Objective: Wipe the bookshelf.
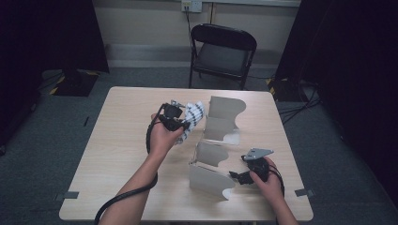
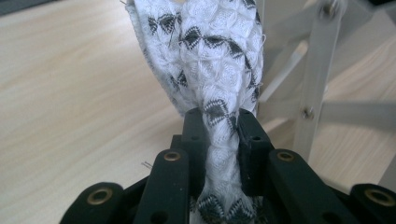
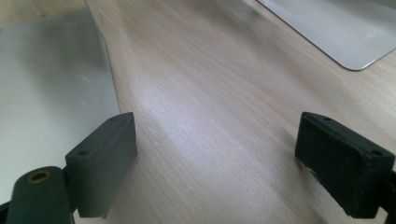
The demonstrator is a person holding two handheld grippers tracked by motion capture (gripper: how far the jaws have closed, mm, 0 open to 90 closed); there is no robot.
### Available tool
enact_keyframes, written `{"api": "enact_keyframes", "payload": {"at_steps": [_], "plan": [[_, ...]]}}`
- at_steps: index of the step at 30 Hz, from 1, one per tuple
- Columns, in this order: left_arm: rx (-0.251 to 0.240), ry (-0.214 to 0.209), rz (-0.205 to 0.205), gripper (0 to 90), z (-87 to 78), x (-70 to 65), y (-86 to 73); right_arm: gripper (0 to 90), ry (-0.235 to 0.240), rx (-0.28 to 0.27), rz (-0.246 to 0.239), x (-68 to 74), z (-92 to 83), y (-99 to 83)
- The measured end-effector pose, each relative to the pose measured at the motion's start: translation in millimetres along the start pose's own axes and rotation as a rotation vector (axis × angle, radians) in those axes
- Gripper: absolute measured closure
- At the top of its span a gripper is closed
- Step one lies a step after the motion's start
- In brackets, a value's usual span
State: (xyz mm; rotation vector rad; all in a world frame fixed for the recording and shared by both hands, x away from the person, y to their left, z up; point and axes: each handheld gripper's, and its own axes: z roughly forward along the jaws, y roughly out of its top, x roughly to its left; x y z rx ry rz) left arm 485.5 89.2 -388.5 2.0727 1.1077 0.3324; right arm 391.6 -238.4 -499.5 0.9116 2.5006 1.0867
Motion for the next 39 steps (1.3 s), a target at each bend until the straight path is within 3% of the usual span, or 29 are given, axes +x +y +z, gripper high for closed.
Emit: {"api": "enact_keyframes", "payload": {"at_steps": [5,11,13,17,28,31,35,39], "plan": [[-0.030,0.007,0.013,76.3,-3.4,-6.7,20.9,12.1,0.000,0.000,0.000,0.0,0.0,0.0],[-0.046,0.011,0.073,76.0,-2.8,-23.2,43.1,12.1,0.000,0.001,0.000,0.0,-0.1,0.0],[-0.031,0.012,0.089,76.0,1.4,-25.0,43.4,12.1,-0.001,0.001,-0.001,0.0,-0.1,0.0],[-0.016,0.018,0.075,76.0,12.4,-21.7,36.7,12.1,-0.001,0.000,-0.002,0.0,0.0,-0.1],[0.029,0.011,0.091,75.9,34.0,-21.4,23.0,12.2,-0.001,-0.002,-0.001,0.1,0.1,-0.1],[0.026,0.003,0.074,75.8,39.3,-20.6,19.1,12.4,-0.002,-0.002,-0.002,0.1,0.1,-0.1],[0.025,0.005,0.070,75.8,39.5,-19.7,18.8,12.6,-0.004,-0.002,-0.004,0.3,-0.1,-0.1],[0.015,0.018,0.078,75.8,28.7,-19.2,24.5,12.7,-0.006,-0.001,-0.003,0.5,-0.3,-0.2]]}}
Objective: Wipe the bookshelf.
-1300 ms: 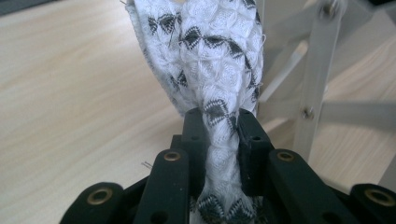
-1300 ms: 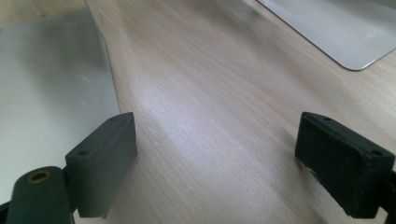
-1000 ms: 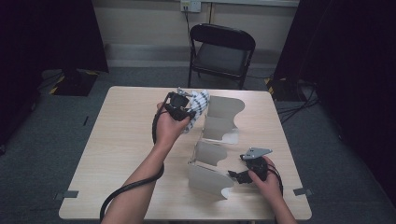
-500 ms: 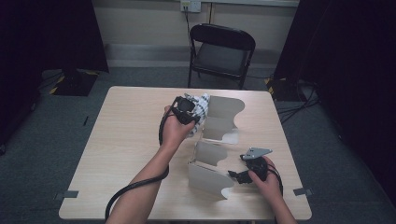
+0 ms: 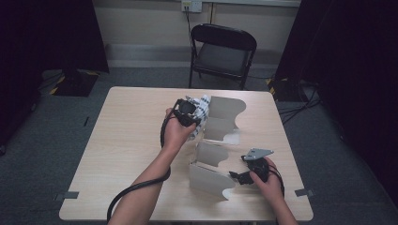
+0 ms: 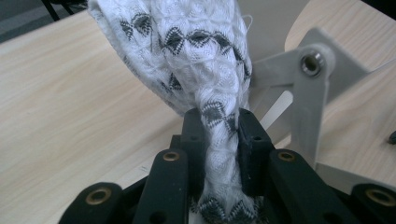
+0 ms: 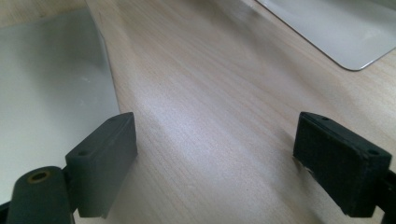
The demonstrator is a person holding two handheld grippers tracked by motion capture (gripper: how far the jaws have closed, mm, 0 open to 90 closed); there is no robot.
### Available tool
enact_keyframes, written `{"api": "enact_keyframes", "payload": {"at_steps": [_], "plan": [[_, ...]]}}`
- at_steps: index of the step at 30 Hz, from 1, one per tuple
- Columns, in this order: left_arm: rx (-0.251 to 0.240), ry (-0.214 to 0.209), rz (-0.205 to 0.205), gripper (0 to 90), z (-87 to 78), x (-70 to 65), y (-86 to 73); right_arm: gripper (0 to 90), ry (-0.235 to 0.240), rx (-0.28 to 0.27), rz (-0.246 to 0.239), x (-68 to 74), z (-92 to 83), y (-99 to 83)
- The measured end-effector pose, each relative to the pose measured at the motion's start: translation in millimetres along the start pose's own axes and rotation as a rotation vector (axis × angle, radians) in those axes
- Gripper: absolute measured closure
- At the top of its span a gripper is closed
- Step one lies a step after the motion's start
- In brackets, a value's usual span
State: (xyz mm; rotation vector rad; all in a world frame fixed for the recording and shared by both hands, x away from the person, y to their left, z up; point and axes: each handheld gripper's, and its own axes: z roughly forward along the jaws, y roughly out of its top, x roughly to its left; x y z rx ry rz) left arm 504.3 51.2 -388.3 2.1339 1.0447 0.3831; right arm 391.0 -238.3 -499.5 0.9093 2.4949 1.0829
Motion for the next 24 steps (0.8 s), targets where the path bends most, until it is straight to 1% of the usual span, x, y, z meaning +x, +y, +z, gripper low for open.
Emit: {"api": "enact_keyframes", "payload": {"at_steps": [1,3,6,7,8,11,12,14,15,17,20,21,24], "plan": [[-0.006,0.005,-0.001,75.8,-3.6,0.2,1.5,12.8,-0.001,0.000,0.001,0.1,0.0,0.0],[-0.016,0.015,0.008,75.9,-11.2,1.6,4.9,12.7,-0.001,-0.001,0.003,0.3,-0.1,-0.1],[-0.040,0.027,0.001,75.9,-19.6,3.7,8.7,12.7,-0.002,-0.001,0.004,0.4,-0.2,-0.2],[-0.035,0.028,0.006,75.9,-21.9,4.6,10.0,12.7,-0.002,-0.001,0.005,0.5,-0.2,-0.2],[-0.047,0.035,0.001,75.9,-23.4,5.2,10.9,12.7,-0.003,-0.001,0.005,0.6,-0.2,-0.2],[-0.041,0.047,-0.005,75.9,-25.4,9.2,12.9,12.7,-0.003,0.000,0.003,0.5,-0.2,-0.2],[-0.044,0.049,-0.023,75.9,-23.8,9.6,12.8,12.7,-0.003,0.000,0.003,0.5,-0.2,-0.2],[-0.029,0.052,-0.037,75.9,-20.0,13.1,11.4,12.7,-0.003,-0.001,0.005,0.6,-0.2,-0.2],[-0.021,0.048,-0.035,75.9,-16.9,13.6,9.9,12.7,-0.003,-0.001,0.005,0.6,-0.2,-0.2],[0.003,0.037,-0.013,75.9,-8.9,13.2,6.0,12.7,-0.002,-0.001,0.005,0.6,-0.2,-0.2],[0.012,0.014,-0.029,75.9,5.0,9.7,-1.6,12.7,-0.002,-0.001,0.005,0.5,-0.2,-0.2],[0.019,0.010,-0.021,75.9,8.2,9.1,-3.6,12.7,-0.002,-0.001,0.005,0.5,-0.2,-0.2],[0.042,-0.009,-0.022,75.9,20.8,7.1,-13.0,12.7,-0.002,0.000,0.003,0.5,-0.2,-0.3]]}}
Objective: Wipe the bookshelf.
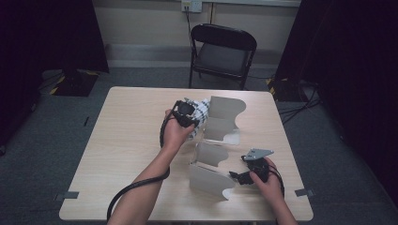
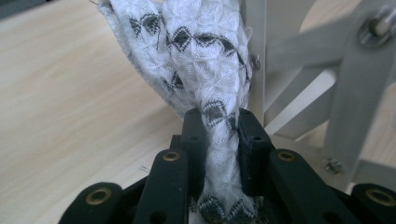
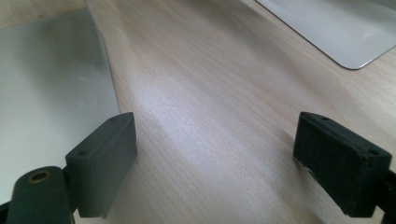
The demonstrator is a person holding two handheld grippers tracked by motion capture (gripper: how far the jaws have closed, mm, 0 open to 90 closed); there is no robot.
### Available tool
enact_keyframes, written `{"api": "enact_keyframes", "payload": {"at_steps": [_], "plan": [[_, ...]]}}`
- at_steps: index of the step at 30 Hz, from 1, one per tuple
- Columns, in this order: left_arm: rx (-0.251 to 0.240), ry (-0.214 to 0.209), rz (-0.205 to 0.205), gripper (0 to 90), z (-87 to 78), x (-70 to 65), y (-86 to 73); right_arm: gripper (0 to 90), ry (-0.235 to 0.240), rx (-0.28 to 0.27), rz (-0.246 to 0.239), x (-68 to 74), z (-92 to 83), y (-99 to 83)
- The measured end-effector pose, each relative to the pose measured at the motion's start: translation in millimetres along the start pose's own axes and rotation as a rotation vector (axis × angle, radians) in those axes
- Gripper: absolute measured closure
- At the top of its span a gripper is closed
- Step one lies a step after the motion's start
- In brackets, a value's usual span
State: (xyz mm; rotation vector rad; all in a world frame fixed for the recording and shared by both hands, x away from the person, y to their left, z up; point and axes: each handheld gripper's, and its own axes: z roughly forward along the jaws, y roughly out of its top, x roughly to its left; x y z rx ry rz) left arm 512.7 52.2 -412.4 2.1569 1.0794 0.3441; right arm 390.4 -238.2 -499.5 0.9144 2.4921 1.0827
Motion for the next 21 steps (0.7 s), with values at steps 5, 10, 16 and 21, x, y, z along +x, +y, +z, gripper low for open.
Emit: {"api": "enact_keyframes", "payload": {"at_steps": [5,10,16,21], "plan": [[0.025,-0.027,-0.019,75.9,15.3,2.4,-14.9,12.7,0.000,0.000,0.001,0.0,0.0,0.0],[0.046,-0.056,-0.022,75.9,24.6,2.2,-31.2,12.7,0.000,0.000,0.000,0.0,0.0,0.0],[0.074,-0.082,-0.007,75.6,28.9,-0.8,-45.7,12.7,0.000,0.000,0.002,0.0,0.0,0.1],[0.070,-0.100,-0.002,75.6,27.7,-7.2,-57.2,12.7,-0.001,0.001,0.002,0.0,-0.1,0.1]]}}
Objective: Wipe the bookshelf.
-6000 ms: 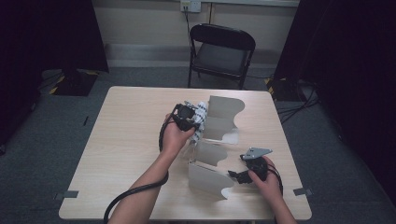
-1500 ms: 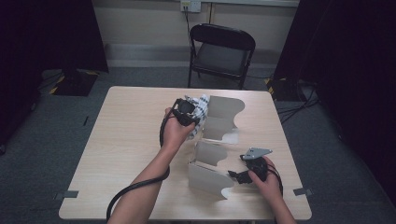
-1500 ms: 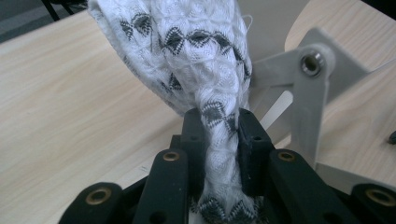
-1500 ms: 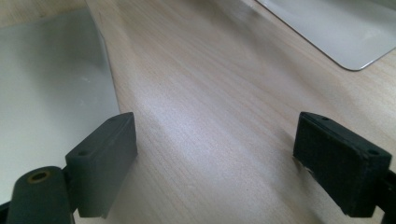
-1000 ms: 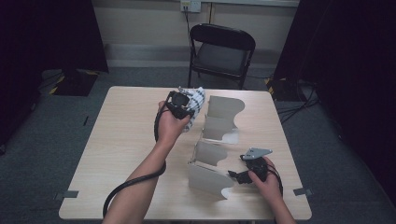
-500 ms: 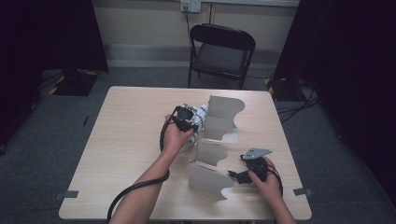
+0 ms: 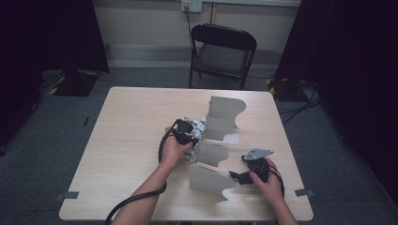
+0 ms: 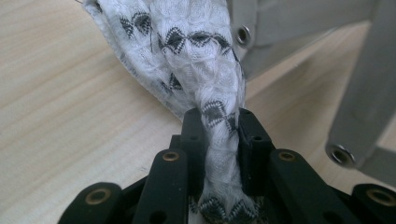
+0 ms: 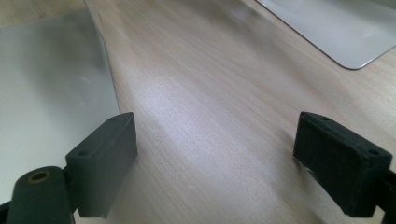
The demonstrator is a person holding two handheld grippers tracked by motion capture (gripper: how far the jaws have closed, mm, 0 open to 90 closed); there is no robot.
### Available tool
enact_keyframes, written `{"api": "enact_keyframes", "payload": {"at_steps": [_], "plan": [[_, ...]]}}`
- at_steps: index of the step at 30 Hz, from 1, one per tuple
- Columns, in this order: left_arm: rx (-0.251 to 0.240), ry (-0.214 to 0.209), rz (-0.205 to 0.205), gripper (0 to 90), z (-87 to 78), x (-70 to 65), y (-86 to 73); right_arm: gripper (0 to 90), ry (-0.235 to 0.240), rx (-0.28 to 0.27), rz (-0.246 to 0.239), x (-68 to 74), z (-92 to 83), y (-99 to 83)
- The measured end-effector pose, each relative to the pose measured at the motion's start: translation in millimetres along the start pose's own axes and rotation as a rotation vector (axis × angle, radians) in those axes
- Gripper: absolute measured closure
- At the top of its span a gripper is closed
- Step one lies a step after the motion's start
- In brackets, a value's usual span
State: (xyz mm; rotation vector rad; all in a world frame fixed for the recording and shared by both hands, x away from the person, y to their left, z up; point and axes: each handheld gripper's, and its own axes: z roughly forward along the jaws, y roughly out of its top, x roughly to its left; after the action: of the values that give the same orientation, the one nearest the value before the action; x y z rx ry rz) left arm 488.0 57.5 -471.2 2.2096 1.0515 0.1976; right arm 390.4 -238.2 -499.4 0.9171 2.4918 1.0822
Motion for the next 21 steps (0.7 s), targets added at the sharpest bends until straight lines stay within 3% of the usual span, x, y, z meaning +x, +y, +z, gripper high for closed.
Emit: {"api": "enact_keyframes", "payload": {"at_steps": [6,12,21], "plan": [[-0.003,0.013,-0.001,75.5,-11.7,-1.9,-9.5,12.7,0.001,0.000,0.000,-0.1,0.0,0.0],[-0.035,0.040,-0.021,75.4,-32.2,9.2,-20.1,12.7,0.000,0.000,0.000,0.0,0.0,0.0],[-0.023,0.091,-0.025,75.1,-62.4,28.5,-40.2,12.6,0.000,-0.001,0.000,0.0,0.0,0.0]]}}
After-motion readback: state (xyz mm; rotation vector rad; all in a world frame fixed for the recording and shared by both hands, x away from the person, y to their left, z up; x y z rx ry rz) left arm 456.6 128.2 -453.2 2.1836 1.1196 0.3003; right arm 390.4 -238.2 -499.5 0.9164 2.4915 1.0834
